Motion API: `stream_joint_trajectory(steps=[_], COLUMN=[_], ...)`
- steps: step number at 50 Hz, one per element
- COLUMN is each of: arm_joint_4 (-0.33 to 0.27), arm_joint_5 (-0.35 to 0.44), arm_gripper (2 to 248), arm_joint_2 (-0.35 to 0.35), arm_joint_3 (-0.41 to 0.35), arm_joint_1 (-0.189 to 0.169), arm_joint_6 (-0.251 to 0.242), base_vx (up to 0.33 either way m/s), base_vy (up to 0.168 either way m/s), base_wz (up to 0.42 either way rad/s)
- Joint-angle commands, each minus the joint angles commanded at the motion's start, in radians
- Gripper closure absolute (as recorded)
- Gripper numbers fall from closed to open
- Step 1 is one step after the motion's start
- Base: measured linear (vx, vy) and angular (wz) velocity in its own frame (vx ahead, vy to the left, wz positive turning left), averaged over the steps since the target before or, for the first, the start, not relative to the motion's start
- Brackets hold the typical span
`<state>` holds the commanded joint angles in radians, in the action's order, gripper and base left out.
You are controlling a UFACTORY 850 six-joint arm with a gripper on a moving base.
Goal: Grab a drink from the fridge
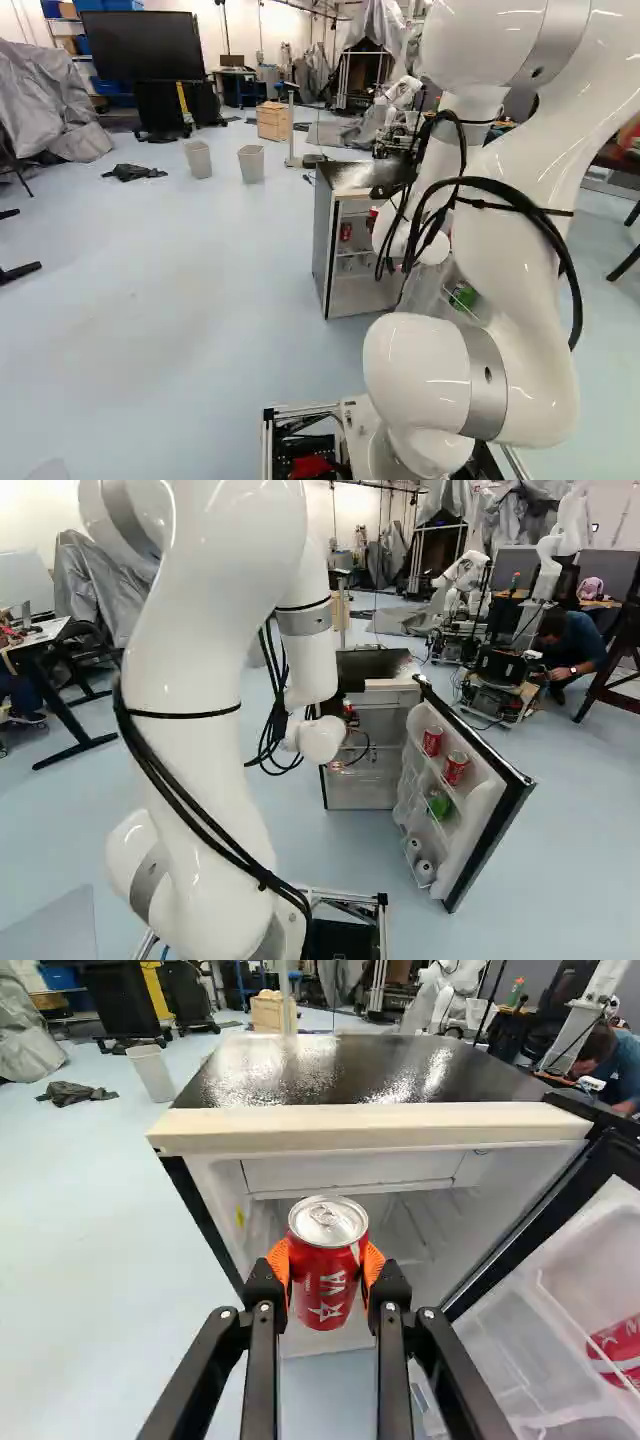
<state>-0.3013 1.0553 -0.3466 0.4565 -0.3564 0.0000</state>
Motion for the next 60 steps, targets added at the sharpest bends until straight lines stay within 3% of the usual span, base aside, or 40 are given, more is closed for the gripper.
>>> stream_joint_trajectory(steps=[21, 60], arm_joint_4=[0.0, 0.0], arm_joint_5=[0.0, 0.0], arm_gripper=[158, 158], arm_joint_2=[0.12, 0.24], arm_joint_3=[-0.082, -0.101], arm_joint_1=[0.005, 0.008], arm_joint_6=[0.0, 0.0], base_vx=[0.0, 0.0], base_vy=[0.0, 0.0], base_wz=[0.0, 0.0])
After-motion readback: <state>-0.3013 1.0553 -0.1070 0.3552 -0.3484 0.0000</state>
